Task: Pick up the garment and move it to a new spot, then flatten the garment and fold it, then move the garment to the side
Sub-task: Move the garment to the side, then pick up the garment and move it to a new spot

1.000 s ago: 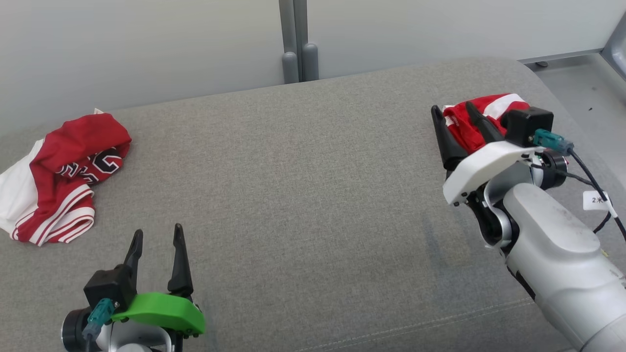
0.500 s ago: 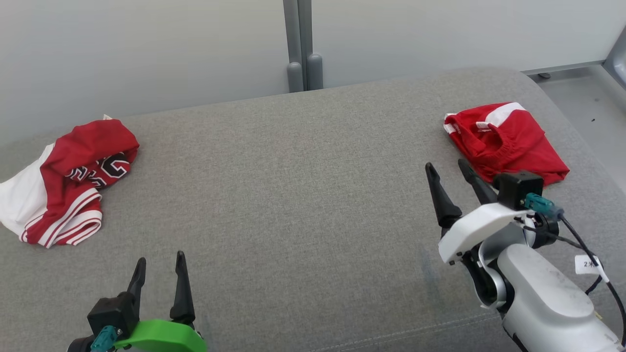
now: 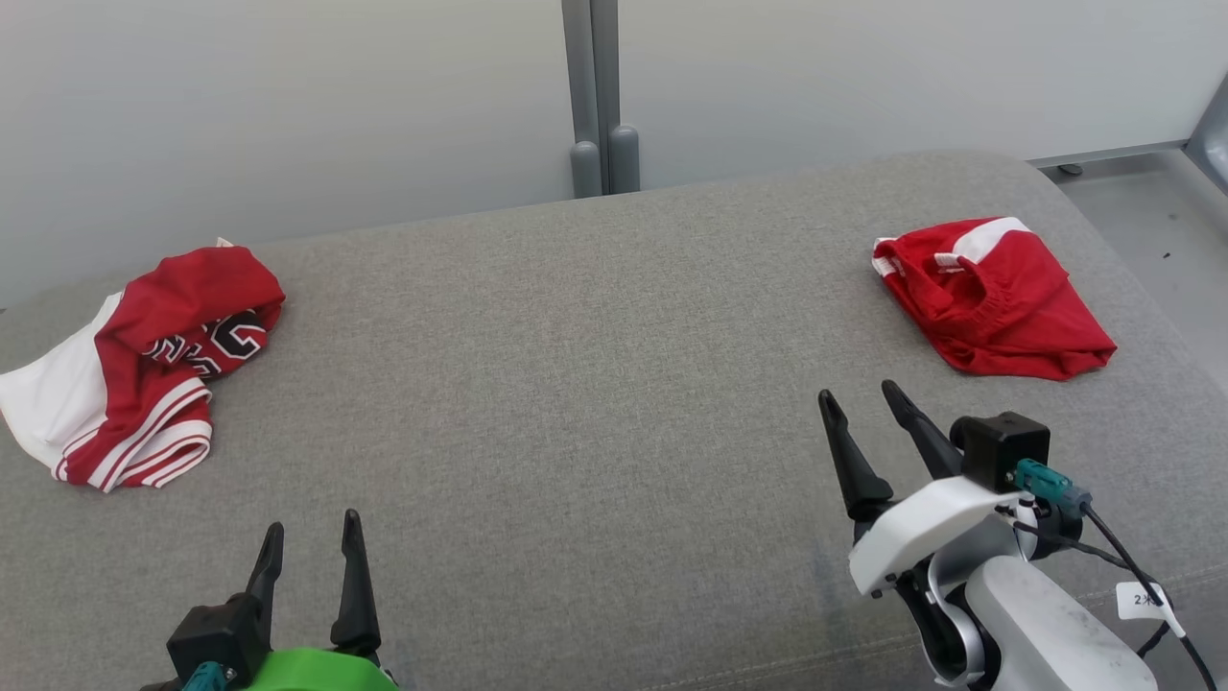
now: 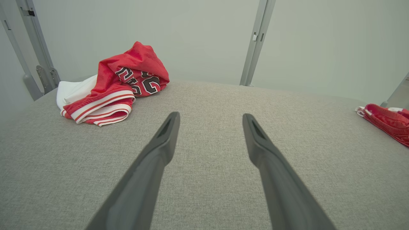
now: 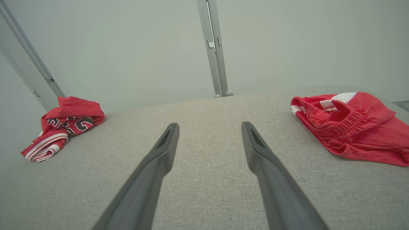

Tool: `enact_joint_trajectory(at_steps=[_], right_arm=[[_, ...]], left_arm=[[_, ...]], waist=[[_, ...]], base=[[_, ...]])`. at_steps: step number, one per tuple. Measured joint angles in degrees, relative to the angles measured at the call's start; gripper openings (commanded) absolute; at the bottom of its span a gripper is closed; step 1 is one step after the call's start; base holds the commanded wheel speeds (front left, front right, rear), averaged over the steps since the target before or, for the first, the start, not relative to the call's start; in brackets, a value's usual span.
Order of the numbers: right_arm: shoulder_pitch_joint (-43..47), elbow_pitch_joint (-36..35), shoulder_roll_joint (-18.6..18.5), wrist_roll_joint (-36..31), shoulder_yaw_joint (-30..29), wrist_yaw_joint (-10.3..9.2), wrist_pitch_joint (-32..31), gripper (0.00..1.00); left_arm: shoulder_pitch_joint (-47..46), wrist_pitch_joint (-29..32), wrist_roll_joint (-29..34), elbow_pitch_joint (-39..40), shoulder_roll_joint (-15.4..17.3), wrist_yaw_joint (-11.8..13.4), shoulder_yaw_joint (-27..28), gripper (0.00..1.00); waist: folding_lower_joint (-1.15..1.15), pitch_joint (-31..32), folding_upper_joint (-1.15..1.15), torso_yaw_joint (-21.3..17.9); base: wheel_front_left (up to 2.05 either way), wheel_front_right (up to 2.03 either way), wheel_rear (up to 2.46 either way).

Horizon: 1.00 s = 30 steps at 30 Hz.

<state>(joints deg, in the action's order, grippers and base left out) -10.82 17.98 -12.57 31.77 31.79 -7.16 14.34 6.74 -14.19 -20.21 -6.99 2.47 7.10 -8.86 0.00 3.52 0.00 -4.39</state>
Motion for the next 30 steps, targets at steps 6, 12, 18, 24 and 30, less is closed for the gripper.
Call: enact_joint_trajectory(at_steps=[6, 12, 18, 24, 30], right_arm=[[2.25, -0.98, 0.07, -0.64, -0.63, 0.0, 0.01, 1.0], [3.31, -2.29, 0.08, -1.7, -1.79, 0.0, 0.01, 1.0], [4.12, -3.43, 0.25, -3.21, -2.45, -0.01, 0.01, 1.0], [4.66, -3.87, 0.27, -3.71, -2.87, -0.01, 0.01, 1.0], [5.7, -4.72, 0.27, -4.13, -4.05, -0.01, 0.01, 1.0]], left_arm=[[0.4, -0.04, 0.31, 0.47, 0.0, 0.0, -0.26, 1.0], [0.44, -0.04, 0.4, 1.22, 0.0, 0.0, -0.56, 1.0], [0.57, -0.04, 0.41, 1.62, 0.01, 0.0, -0.57, 1.0], [0.62, -0.04, 0.41, 1.86, 0.02, 0.0, -0.68, 1.0], [0.62, -0.05, 0.83, 1.99, 0.05, 0.01, -1.9, 1.0]], waist=[[0.0, -0.03, 0.0, 0.03], [0.0, -0.24, 0.0, 0.11], [0.0, -0.45, 0.0, 0.39], [0.0, -0.58, 0.0, 0.71], [0.0, -0.89, 0.0, 1.7]], base=[[0.0, 0.0, 0.0], [0.0, 0.0, 0.0], [0.0, 0.0, 0.0], [0.0, 0.0, 0.0], [0.0, 0.0, 0.0]])
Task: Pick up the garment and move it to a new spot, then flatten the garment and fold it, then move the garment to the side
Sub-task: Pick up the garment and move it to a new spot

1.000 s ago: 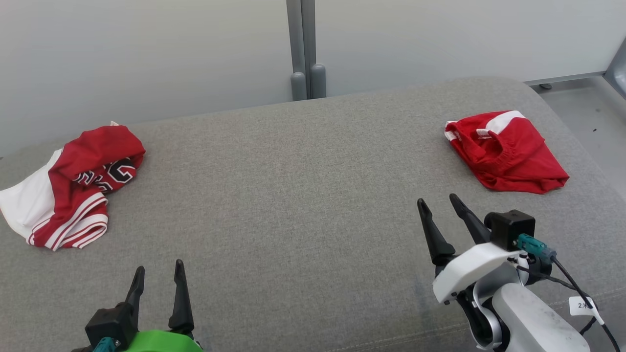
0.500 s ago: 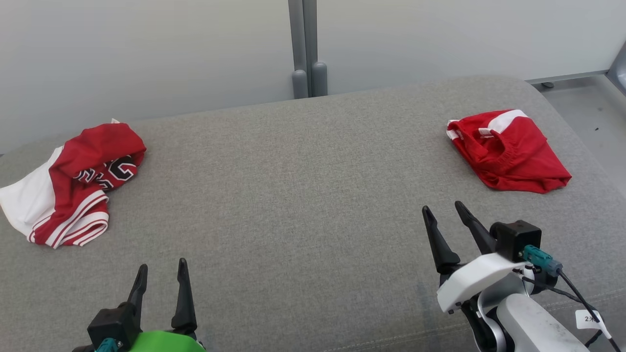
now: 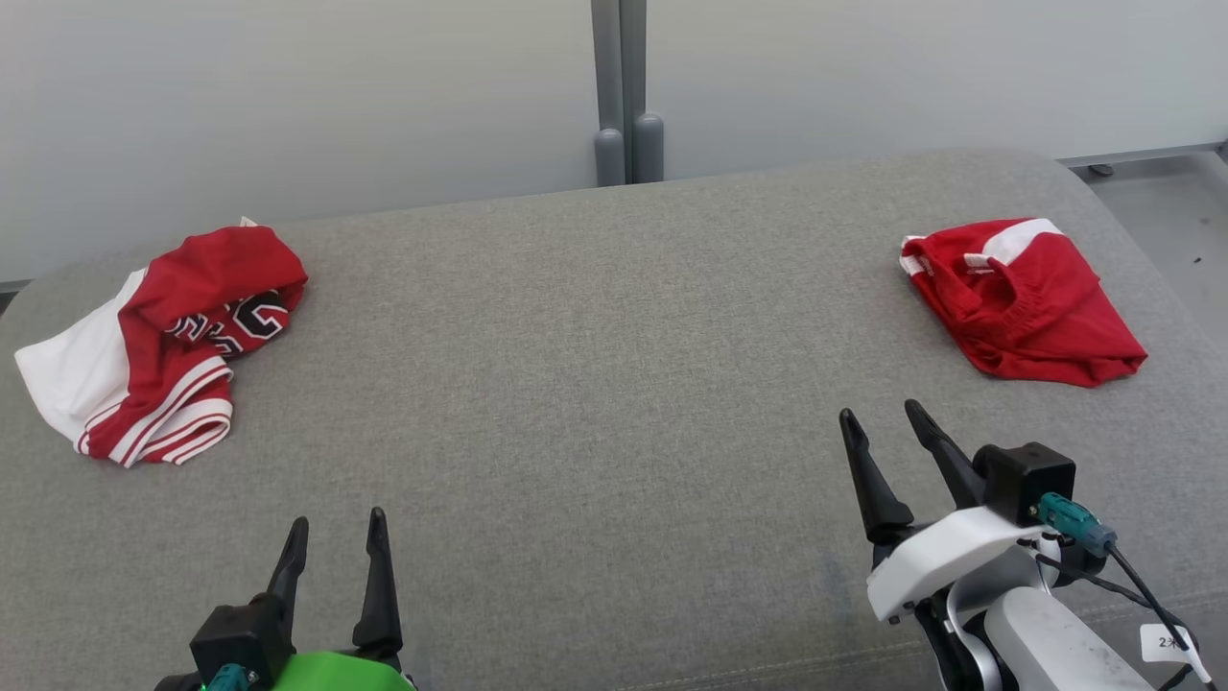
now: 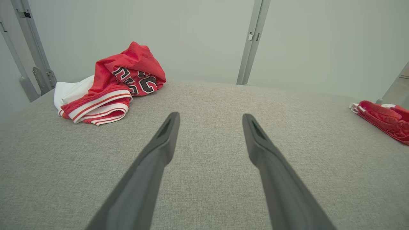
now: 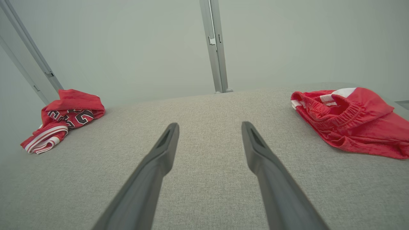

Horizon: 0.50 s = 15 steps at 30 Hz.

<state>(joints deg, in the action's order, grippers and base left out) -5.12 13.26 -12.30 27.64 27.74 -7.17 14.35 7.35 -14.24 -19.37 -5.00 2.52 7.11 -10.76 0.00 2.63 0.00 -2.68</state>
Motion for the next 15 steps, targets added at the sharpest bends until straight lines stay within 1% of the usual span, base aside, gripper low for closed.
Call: enact_joint_trajectory(at_steps=[4, 9, 15], right_arm=[[0.22, -0.62, -0.02, -0.49, -0.64, 0.0, 0.0, 1.0], [0.63, -1.21, 0.0, -0.93, -0.79, 0.0, 0.0, 1.0], [0.62, -1.43, 0.62, -1.48, 0.66, 0.18, 0.0, 1.0]], left_arm=[[-0.03, 0.0, 0.18, 0.0, 0.0, 0.0, -0.52, 1.0], [-0.1, 0.0, 0.48, 0.1, 0.0, 0.0, -0.2, 1.0], [-0.1, 0.0, 0.52, 1.03, 0.01, 0.0, 2.74, 1.0]], waist=[[0.0, -0.18, 0.0, 1.37], [0.0, -0.31, 0.0, 4.01], [0.0, -0.32, 0.0, 8.16]], base=[[0.0, 0.0, 0.0], [0.0, 0.0, 0.0], [0.0, 0.0, 0.0]])
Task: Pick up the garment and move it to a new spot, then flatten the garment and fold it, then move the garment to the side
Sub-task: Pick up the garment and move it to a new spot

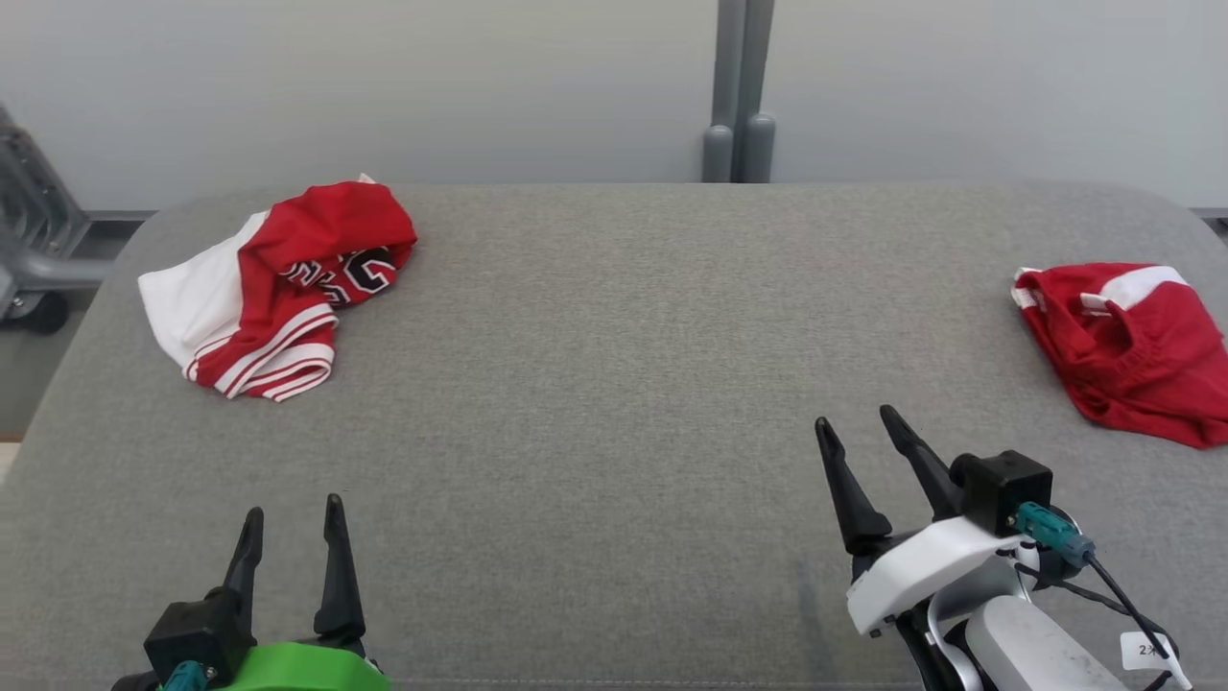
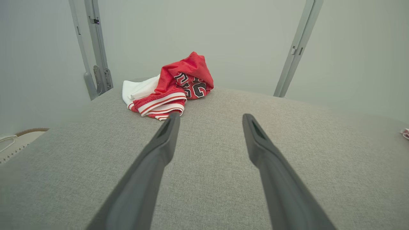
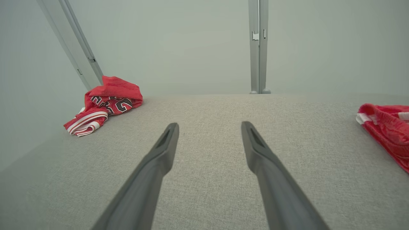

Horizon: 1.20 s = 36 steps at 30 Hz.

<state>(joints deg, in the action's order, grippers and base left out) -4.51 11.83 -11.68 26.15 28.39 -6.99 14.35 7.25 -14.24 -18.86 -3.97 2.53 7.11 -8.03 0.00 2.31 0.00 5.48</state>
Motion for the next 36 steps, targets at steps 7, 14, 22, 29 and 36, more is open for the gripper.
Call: enact_joint_trajectory(at_steps=[7, 14, 22, 29, 36], right_arm=[[-0.03, 0.1, 0.73, -0.09, 1.31, 0.94, 0.0, 1.0], [-0.01, 0.21, 0.83, -0.09, -0.04, 0.89, 0.0, 1.0], [0.03, 0.18, 1.61, -1.07, -0.07, 0.82, 0.0, 1.0], [0.01, 0.1, 1.11, -1.58, -0.34, 0.77, 0.0, 1.0], [-1.38, -1.18, -0.3, -2.65, -1.31, 0.4, -0.37, 1.0]], left_arm=[[0.12, -0.01, 0.04, 0.76, 0.01, 0.0, 2.16, 1.0], [0.18, -0.01, 0.09, 0.75, 0.02, 0.0, 0.34, 1.0], [0.46, -0.01, 0.57, 0.87, 0.15, 0.0, 1.26, 1.0], [0.79, -0.01, 0.58, 1.21, 0.14, 0.0, 0.27, 1.0], [-3.31, -0.01, 3.19, 1.35, 0.11, 0.0, -1.53, 1.0]], waist=[[0.0, 0.18, 0.0, 5.41], [0.0, 0.48, 0.0, 11.01], [0.0, 0.81, 0.0, 17.14], [0.0, -0.27, 0.0, 17.17], [0.0, -2.91, 0.0, 15.96]], base=[[0.0, 0.0, 0.0], [0.0, 0.0, 0.0], [0.0, 0.0, 0.0], [0.0, 0.0, 0.0], [0.0, 0.0, 0.0]])
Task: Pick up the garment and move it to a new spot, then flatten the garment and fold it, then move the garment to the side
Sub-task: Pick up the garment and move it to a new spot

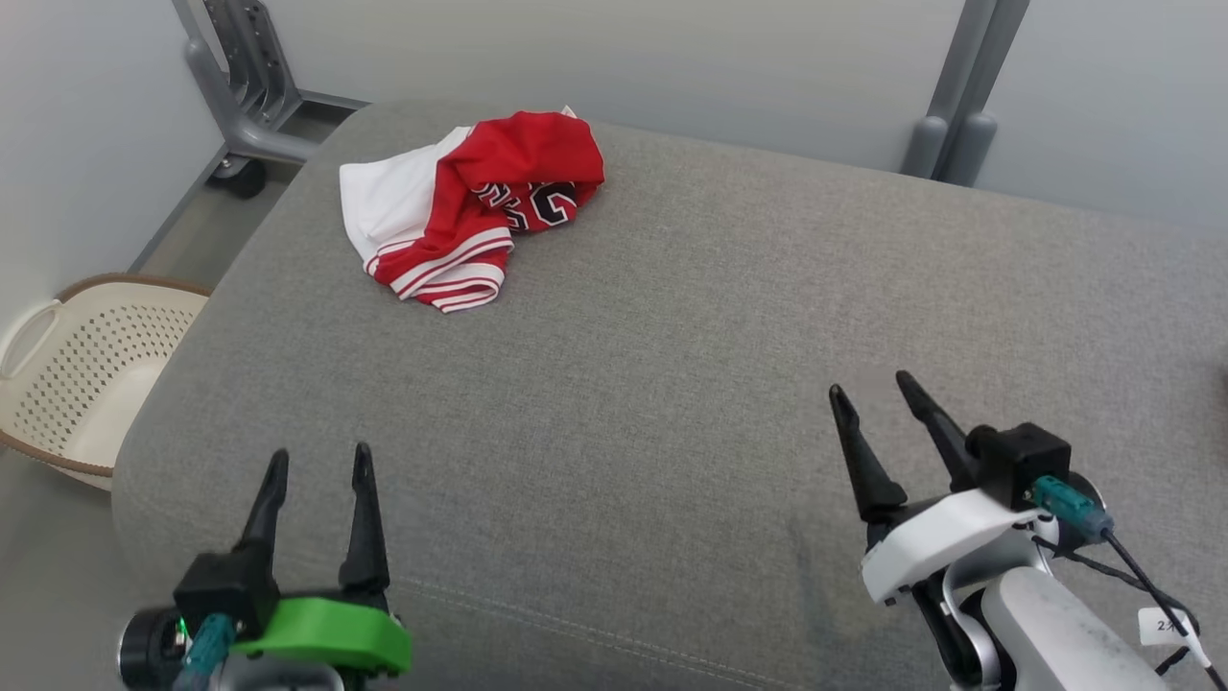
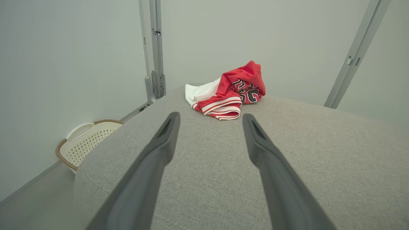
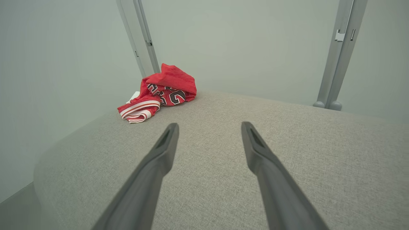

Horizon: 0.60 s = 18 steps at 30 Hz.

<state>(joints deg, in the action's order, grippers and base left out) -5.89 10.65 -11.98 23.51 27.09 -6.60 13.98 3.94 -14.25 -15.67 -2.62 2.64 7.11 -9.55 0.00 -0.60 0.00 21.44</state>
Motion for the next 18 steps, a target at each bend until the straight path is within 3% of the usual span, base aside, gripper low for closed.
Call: enact_joint_trajectory(at_steps=[8, 18], right_arm=[[-5.89, -2.6, -2.29, -2.67, -0.74, -0.01, -1.52, 1.0], [-12.93, -6.24, -3.81, -4.95, -0.11, 0.2, -4.5, 1.0]], left_arm=[[-14.0, 2.31, 0.76, -2.27, 0.27, 0.0, 1.26, 1.0], [-34.82, 13.07, 0.21, -12.32, 3.14, -0.01, 3.56, 1.0]], waist=[[0.0, -4.37, 0.0, -2.1], [0.0, -9.95, 0.0, -6.97]], base=[[0.0, 0.0, 0.0], [0.0, 0.0, 0.0]])
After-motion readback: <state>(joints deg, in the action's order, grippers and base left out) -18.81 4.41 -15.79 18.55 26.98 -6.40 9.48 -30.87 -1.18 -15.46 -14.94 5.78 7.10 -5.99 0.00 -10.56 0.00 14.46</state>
